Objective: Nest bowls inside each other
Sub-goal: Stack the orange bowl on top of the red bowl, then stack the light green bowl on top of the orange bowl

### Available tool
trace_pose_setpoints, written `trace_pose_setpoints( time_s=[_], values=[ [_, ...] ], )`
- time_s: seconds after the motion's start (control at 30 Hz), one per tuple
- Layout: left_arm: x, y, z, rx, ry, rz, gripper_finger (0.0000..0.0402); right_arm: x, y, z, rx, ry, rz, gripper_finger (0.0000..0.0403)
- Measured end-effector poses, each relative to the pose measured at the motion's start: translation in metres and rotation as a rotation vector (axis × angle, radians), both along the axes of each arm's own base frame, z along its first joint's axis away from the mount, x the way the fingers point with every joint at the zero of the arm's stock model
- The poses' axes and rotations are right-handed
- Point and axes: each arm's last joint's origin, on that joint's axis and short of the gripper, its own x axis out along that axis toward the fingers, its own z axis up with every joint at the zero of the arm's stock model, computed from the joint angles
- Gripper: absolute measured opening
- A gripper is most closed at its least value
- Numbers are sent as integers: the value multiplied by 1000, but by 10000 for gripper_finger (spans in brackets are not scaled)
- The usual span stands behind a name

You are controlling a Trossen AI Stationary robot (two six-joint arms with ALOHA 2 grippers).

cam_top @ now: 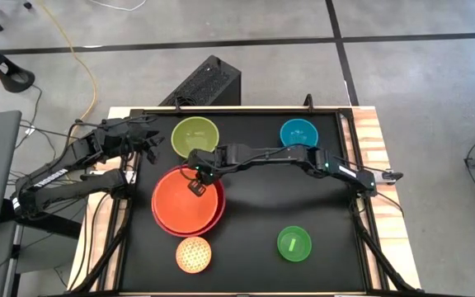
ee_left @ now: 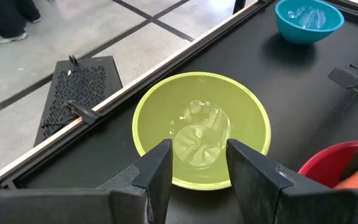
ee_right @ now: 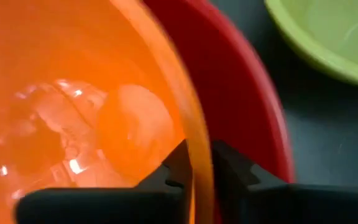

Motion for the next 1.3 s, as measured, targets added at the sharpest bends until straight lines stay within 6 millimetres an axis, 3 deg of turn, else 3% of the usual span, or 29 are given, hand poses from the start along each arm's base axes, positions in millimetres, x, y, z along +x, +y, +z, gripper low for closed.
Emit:
trace_pose_setpoints(
  time_s=[0.27, 0.43, 0.6, 0.73, 0.83, 1.0, 1.17, 1.3],
  values=[
    [0, 0, 0, -1, 0, 0, 140, -2, -2, 0, 32, 17, 17, 165],
    [0, 0, 0, -1, 0, 0, 140, -16, -10, 28, 34, 0, 43, 194],
    [0, 0, -1, -16, -4, 4, 140, -37, -32, 58, 39, -3, 40, 206],
    [0, -1, -1, -24, -1, 4, 140, -46, -66, 75, -40, -56, -83, 206],
    [-1, -1, -2, -40, -4, 12, 140, -46, -100, 69, -84, -73, -183, 204],
    [-1, -1, -3, -58, -4, 10, 140, -43, -148, 33, -78, -35, -290, 204],
    [-2, -2, -4, -71, 3, 15, 140, -39, -176, 2, -70, -2, -331, 204],
    [-2, -2, -5, -79, 5, 21, 140, -34, -186, -23, -22, 31, -314, 204]
  ],
)
